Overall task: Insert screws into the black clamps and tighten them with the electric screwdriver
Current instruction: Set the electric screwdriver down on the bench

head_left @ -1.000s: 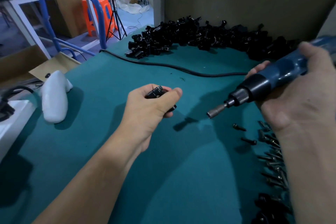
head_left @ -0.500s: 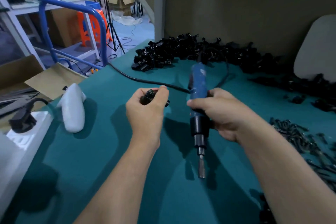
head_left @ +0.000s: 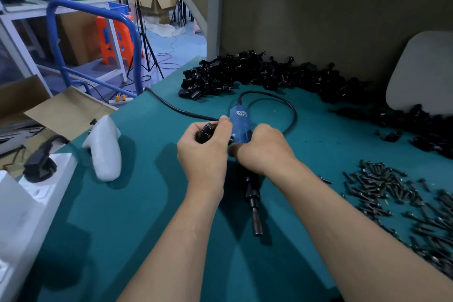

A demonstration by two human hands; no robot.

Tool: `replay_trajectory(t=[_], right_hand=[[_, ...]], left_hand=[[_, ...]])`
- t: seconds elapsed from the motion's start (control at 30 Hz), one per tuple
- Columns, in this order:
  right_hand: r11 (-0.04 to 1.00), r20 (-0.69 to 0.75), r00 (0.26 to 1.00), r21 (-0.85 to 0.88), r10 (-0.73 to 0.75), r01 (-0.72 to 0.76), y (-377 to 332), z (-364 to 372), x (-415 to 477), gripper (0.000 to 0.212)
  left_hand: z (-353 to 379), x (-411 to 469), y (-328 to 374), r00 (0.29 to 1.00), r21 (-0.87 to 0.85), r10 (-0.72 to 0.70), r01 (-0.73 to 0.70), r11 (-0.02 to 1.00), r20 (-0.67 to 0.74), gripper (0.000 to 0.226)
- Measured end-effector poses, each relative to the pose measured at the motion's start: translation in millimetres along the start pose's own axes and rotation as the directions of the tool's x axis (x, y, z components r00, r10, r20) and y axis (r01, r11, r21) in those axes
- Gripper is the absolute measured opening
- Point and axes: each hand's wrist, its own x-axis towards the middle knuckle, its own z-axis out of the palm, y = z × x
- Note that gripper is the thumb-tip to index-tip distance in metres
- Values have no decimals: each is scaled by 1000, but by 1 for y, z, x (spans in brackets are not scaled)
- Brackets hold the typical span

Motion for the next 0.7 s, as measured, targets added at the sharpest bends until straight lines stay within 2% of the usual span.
replay_trajectory(t=[0.07,0.2,0.27,0.3,0.33,0.4,0.43,0.5,0.6,0.7], right_hand=[[999,-21,1000,-50,-4,3,0,0,-2,41],[1000,34,999,-5,-1,1,8,-3,-3,38],[995,37,999,100,-13,9,14,-8,-9,37],[981,-13,999,189,-35,37,16,-11,-14,37],[947,-86,994,307,-68,92,19,-13,-20,38],[800,-145,975,557,-170,223,22,-19,-37,24],[738,-128,964,622,-234,262,24,-21,-47,20],[729,-129,944,607,-303,316,31,-26,-65,20],[726,-211,947,608,-244,322,48,-43,-86,21],[686,-260,948,657,-184,314,80,-71,-114,20]], left_hand=[[0,0,-1,1000,0,7,-7,1000,12,25],[0,-2,2,998,8,13,-14,1000,61,37],[0,-4,3,996,18,21,-22,1000,90,45],[0,-5,4,994,28,27,-30,999,110,48],[0,-7,4,990,42,32,-38,998,134,52],[-2,-11,4,976,88,53,-72,994,211,56],[-1,-15,5,963,94,73,-100,991,258,58],[3,-25,10,934,102,134,-176,979,331,61],[8,-46,25,873,110,242,-315,943,423,46],[18,-81,44,772,96,232,-354,930,592,21]])
